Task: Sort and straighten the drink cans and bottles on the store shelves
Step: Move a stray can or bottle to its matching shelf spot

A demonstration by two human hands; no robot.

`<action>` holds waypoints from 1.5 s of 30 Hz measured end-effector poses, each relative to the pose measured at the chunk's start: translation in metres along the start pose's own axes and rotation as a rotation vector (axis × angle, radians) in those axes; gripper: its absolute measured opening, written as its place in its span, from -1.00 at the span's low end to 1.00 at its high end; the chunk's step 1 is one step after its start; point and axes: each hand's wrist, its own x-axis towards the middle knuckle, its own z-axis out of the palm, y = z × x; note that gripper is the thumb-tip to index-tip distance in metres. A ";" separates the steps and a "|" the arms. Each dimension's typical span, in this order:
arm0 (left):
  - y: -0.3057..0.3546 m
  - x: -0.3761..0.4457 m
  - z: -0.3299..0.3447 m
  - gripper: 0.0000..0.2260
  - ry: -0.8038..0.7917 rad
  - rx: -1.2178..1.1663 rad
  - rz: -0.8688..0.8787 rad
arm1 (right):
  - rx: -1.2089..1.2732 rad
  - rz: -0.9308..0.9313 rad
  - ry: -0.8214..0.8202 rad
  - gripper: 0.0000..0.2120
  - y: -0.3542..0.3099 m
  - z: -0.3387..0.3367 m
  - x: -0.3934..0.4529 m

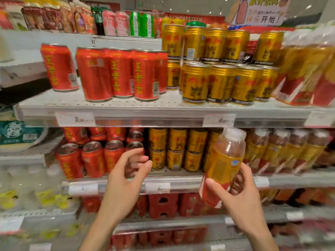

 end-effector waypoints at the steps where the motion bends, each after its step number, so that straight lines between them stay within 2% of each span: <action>1: 0.004 -0.002 0.021 -0.67 0.004 -0.006 -0.001 | 0.000 0.004 -0.005 -0.16 0.005 -0.018 0.009; 9: 0.031 -0.025 0.140 -0.71 0.010 0.028 -0.049 | -0.018 0.066 -0.054 -0.07 0.030 -0.132 0.046; 18: 0.053 -0.015 0.196 -0.71 -0.052 0.003 -0.012 | 0.020 0.094 -0.016 -0.10 0.033 -0.178 0.061; 29: 0.061 0.002 0.239 -0.73 -0.095 -0.096 0.034 | -0.060 -0.016 -0.012 -0.13 0.023 -0.198 0.074; 33: 0.067 0.002 0.262 -0.75 -0.101 -0.082 0.038 | -0.084 -0.028 -0.001 -0.04 0.029 -0.217 0.084; 38: 0.082 0.004 0.301 -0.73 -0.071 -0.047 0.065 | -0.077 -0.090 -0.027 -0.14 0.029 -0.253 0.108; 45: 0.121 0.000 0.389 -0.74 -0.022 -0.044 0.134 | -0.123 -0.231 -0.117 -0.25 0.017 -0.329 0.155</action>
